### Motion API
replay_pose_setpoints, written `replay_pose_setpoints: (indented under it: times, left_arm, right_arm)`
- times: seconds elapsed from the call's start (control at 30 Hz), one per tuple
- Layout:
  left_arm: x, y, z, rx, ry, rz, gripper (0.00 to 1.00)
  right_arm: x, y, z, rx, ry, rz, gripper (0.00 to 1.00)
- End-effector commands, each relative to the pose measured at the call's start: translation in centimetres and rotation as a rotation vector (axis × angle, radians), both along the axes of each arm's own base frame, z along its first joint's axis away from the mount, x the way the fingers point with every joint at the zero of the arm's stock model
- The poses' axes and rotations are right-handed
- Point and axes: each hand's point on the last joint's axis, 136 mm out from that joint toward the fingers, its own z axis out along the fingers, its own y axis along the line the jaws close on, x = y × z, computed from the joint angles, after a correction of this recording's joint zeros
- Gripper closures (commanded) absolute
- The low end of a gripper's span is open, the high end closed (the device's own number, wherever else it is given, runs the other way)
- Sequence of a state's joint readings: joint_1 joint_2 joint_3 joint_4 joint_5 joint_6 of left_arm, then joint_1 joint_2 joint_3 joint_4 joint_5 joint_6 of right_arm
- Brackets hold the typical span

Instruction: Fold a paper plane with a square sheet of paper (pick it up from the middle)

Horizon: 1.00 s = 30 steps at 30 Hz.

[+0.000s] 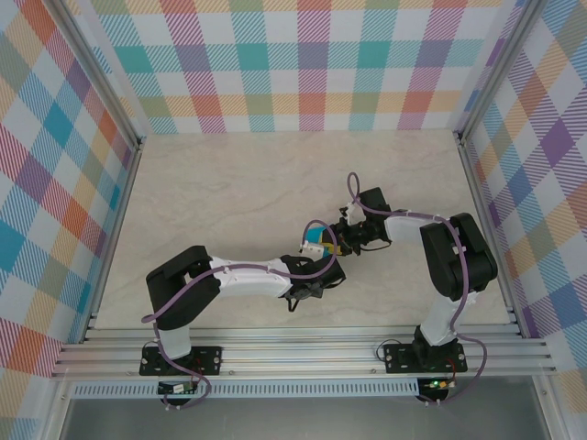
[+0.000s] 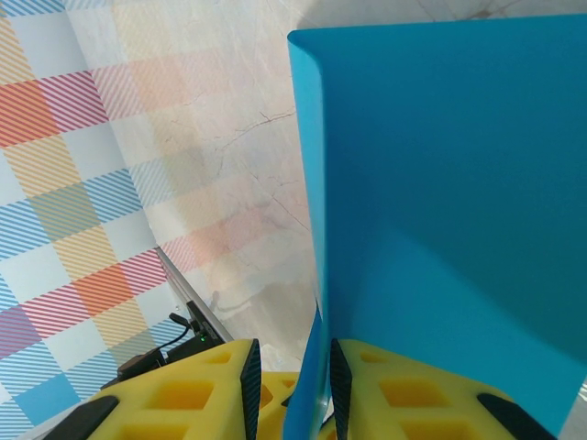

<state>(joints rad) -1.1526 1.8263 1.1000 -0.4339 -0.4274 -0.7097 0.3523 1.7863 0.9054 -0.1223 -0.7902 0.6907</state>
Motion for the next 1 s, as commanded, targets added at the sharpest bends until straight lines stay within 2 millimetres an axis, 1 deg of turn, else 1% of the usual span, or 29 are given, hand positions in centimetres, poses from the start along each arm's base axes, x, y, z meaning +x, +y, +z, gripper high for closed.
replay_pose_setpoints:
  times: [0.0,0.27,0.37,0.43,0.63,0.73,0.8,0.87,0.97]
  left_arm:
    - [-0.7,-0.1,-0.4,0.006,0.005,-0.025,0.76]
    - [-0.6,-0.4,-0.3,-0.014,0.004,-0.028,0.83]
    - [-0.5,-0.7,-0.2,-0.040,0.011,-0.039,0.85]
    - [-0.3,-0.8,0.0,-0.069,0.013,-0.040,0.86]
    - [0.0,-1.8,0.5,-0.203,0.039,-0.086,0.89]
    - [0.1,-1.9,0.5,-0.274,0.063,-0.096,0.90]
    - [0.1,-2.0,0.4,-0.325,0.084,-0.107,0.90]
    - [0.1,-2.3,0.4,-0.381,0.107,-0.120,0.90]
    - [0.3,-2.0,0.2,-0.428,0.132,-0.116,0.91]
  right_arm:
    - [0.4,0.1,0.3,0.007,-0.010,0.009,0.71]
    - [0.4,-0.1,0.5,0.004,-0.016,0.007,0.71]
    - [0.4,-0.5,0.8,-0.016,-0.036,-0.002,0.68]
    - [0.5,-1.2,1.2,-0.043,-0.058,-0.018,0.66]
    - [0.7,-4.3,3.5,-0.084,-0.150,-0.098,0.50]
    - [0.4,-5.4,4.6,-0.119,-0.212,-0.118,0.46]
    - [0.3,-5.7,4.9,-0.128,-0.234,-0.129,0.46]
    - [0.1,-5.6,4.9,-0.107,-0.250,-0.137,0.50]
    - [-0.5,-5.2,4.9,-0.058,-0.261,-0.142,0.55]
